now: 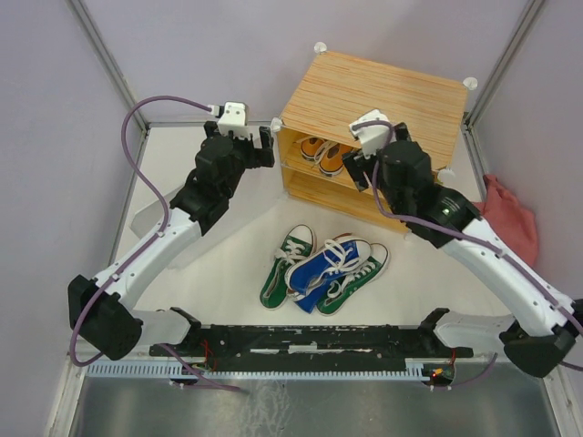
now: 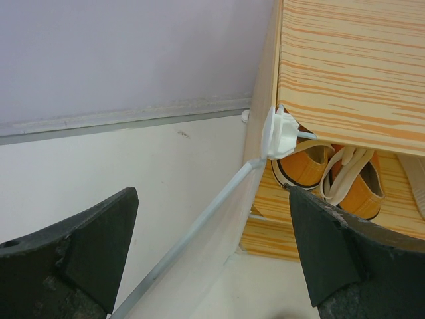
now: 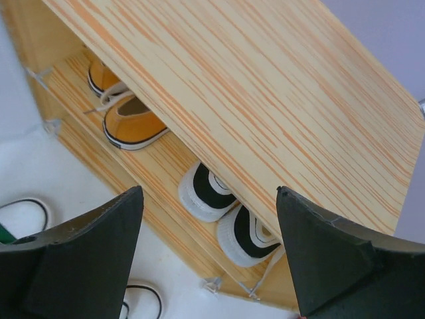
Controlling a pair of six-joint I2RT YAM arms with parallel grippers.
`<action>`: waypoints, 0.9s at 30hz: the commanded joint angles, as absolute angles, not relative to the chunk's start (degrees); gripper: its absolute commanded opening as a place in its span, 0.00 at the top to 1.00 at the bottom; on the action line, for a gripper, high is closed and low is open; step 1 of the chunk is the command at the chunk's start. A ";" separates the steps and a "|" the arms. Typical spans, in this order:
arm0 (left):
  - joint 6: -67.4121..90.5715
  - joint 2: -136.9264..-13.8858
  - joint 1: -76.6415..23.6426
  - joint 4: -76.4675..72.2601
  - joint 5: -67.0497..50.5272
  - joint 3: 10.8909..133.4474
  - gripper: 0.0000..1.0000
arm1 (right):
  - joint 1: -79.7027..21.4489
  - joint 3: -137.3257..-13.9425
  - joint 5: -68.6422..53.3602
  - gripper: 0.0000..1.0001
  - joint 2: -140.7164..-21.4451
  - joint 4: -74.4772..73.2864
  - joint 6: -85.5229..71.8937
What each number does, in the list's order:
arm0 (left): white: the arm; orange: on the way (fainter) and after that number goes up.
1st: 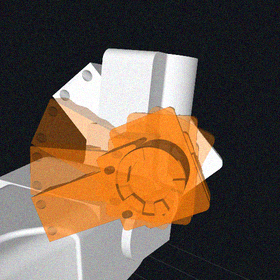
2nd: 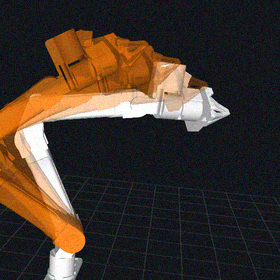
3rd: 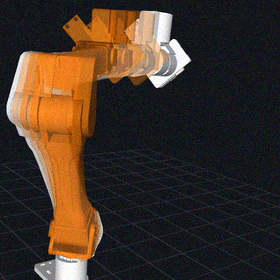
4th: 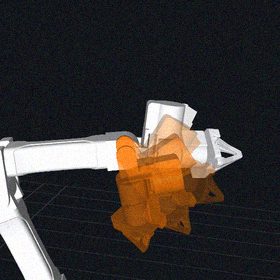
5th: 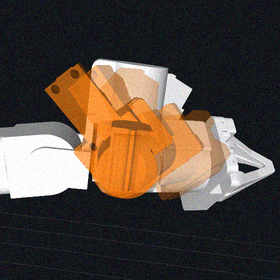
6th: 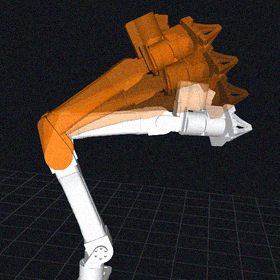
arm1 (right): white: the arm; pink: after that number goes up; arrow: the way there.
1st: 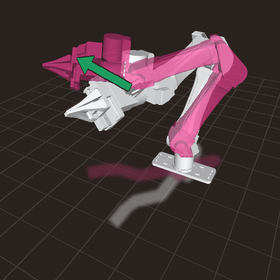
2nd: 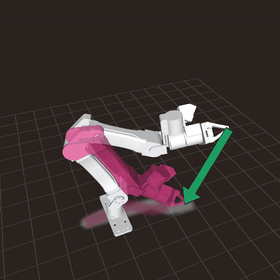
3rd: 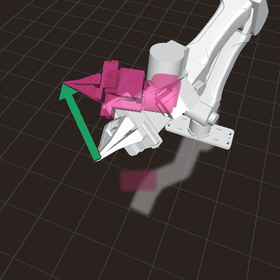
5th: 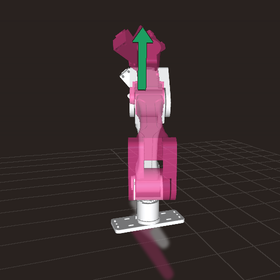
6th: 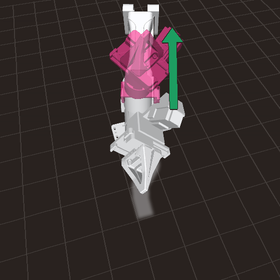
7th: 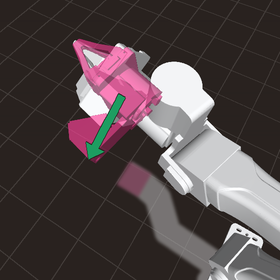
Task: Place and organize the shoes in the shoe cabinet
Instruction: Place the shoe in the shoe cabinet, then move the shoe cabinet to the center of the board.
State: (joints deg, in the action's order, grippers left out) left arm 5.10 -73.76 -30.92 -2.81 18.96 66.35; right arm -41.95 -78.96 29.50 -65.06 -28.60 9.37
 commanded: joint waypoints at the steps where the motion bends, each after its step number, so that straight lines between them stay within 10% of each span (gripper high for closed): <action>1: 6.24 -72.20 -30.68 -2.70 17.98 67.30 0.00 | -42.04 -79.17 34.42 0.12 -70.62 -25.36 18.82; 14: 6.62 -70.73 -30.60 -2.44 16.02 65.66 0.00 | -40.33 -72.37 43.16 0.16 -76.70 -1.00 35.45; 23: 6.72 -68.41 -30.64 -0.33 15.14 65.83 0.00 | -38.97 -74.96 37.55 0.97 -76.14 -9.81 29.15; 27: 7.04 -67.13 -30.59 0.06 14.97 66.04 0.00 | -38.98 -75.14 27.88 0.98 -71.00 -14.75 25.32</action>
